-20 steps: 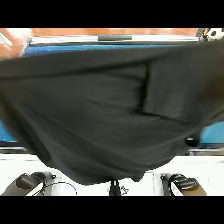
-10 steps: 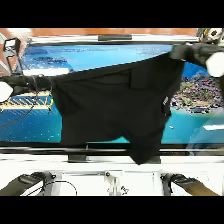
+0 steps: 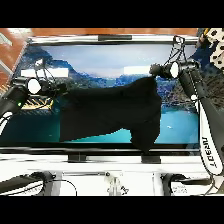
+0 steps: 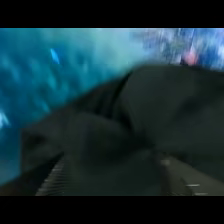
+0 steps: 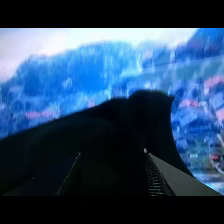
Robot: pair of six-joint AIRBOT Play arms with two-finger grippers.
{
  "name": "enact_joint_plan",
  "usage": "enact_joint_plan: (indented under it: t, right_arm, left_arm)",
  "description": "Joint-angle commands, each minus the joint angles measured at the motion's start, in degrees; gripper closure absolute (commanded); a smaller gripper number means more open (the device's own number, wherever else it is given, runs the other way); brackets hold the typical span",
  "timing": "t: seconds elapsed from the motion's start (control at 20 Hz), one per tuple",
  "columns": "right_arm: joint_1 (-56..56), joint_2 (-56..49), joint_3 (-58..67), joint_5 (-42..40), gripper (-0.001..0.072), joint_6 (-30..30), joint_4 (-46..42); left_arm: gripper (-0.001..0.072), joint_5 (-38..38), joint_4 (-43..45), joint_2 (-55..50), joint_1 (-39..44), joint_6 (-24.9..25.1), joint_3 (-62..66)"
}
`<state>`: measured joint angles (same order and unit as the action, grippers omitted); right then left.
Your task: Fold the shirts.
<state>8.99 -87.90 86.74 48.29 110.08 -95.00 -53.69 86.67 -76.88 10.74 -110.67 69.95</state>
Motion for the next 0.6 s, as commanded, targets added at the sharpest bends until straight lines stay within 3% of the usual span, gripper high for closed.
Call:
enact_joint_plan:
  t: [0.0,0.1,0.25,0.35,0.45,0.55]
  right_arm:
    - [-1.16,2.71,0.0,8.46,0.0194,-5.79,1.77]
    - [-4.5,6.84,-0.02,15.69,0.0193,-11.56,1.84]
    - [-14.84,10.75,-0.02,29.83,0.0194,-20.22,7.58]
    - [-23.1,11.04,-0.24,39.69,0.0194,-26.93,17.44]
    - [-29.9,11.04,-1.79,45.38,0.0194,-29.38,25.97]
    - [-33.83,11.04,-4.22,45.7,0.0194,-29.35,30.12]
  left_arm:
    - [0.0068,-13.27,-4.66,-0.87,-0.48,8.48,2.14]
    - [0.0108,-24.7,-4.59,0.09,-1.6,17.86,4.09]
    - [0.011,-37.88,-7.78,3.1,-6.69,23.28,1.92]
    - [0.0185,-37.68,-16.85,7.74,-13.11,25.29,-3.93]
    - [0.0189,-35.82,-22.34,12.87,-20.68,26.45,-11.74]
    - [0.0184,-35.76,-24.87,16.09,-29.24,28.02,-20.22]
